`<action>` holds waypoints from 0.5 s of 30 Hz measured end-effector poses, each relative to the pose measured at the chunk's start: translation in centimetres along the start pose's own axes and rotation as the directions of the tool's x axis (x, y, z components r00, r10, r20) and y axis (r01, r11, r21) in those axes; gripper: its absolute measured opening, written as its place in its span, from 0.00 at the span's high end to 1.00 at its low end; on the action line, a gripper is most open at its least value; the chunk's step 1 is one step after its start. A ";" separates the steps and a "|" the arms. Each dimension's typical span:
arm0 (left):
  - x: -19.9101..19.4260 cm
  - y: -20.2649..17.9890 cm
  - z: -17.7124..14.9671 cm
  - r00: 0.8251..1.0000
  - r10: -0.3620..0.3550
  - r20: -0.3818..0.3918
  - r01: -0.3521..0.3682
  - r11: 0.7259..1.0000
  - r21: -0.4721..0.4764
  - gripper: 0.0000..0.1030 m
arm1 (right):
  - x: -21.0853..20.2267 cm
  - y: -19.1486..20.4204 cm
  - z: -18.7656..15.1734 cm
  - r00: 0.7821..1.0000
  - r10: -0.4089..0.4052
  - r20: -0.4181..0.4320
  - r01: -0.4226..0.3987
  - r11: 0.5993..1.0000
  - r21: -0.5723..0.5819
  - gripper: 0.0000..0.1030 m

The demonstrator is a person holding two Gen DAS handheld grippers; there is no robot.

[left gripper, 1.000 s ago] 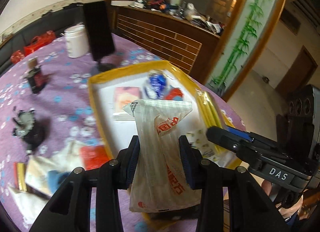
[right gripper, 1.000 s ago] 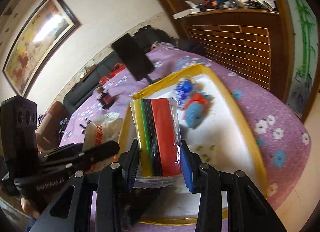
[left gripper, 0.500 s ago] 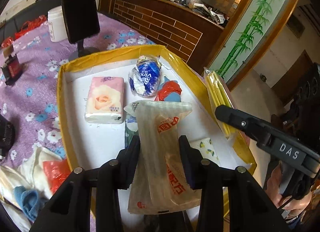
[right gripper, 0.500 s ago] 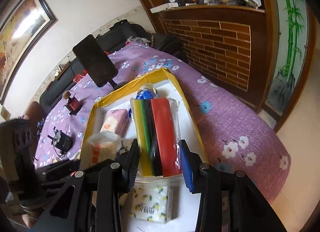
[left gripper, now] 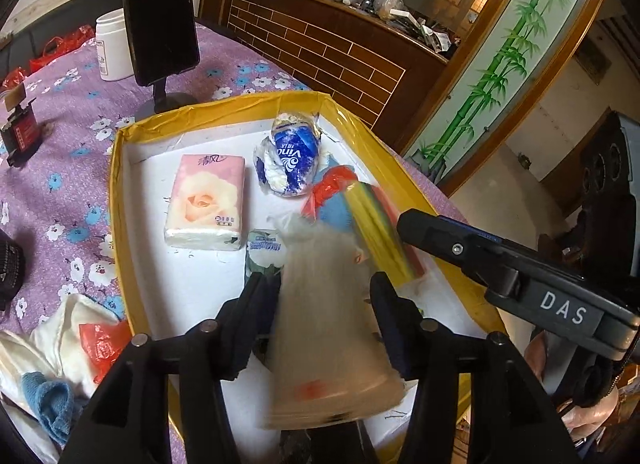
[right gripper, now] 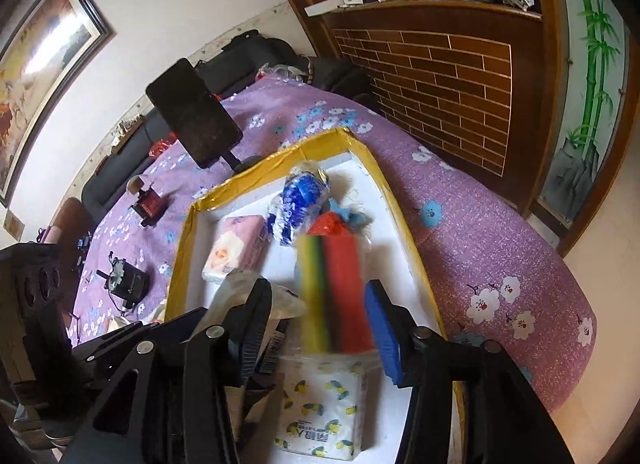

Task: Organize soft objects
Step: 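Carry the sponge pack into the tray with right tool while left releases the white bag there, then return the left tool to the pile and grasp the white cloth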

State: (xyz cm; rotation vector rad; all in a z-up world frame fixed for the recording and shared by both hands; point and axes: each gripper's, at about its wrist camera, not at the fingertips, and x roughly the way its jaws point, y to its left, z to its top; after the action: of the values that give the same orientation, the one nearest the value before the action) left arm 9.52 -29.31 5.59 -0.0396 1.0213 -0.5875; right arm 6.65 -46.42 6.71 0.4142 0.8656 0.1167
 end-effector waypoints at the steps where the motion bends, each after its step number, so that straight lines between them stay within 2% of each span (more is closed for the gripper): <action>1: -0.2 0.0 0.0 1.000 0.000 0.002 0.000 1.000 0.000 0.49 | -0.1 0.1 -0.1 1.000 -0.004 0.004 0.004 1.000 -0.002 0.49; 15: -3.5 0.5 -1.2 0.999 -0.014 0.038 0.014 1.000 -0.009 0.49 | -2.2 1.8 -2.3 0.997 0.072 0.018 -0.072 0.997 0.018 0.47</action>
State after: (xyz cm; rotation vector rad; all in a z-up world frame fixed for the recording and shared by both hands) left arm 7.45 -26.97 7.54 -0.0656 0.9873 -0.5927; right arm 3.66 -44.66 7.69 0.4639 0.8352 0.1712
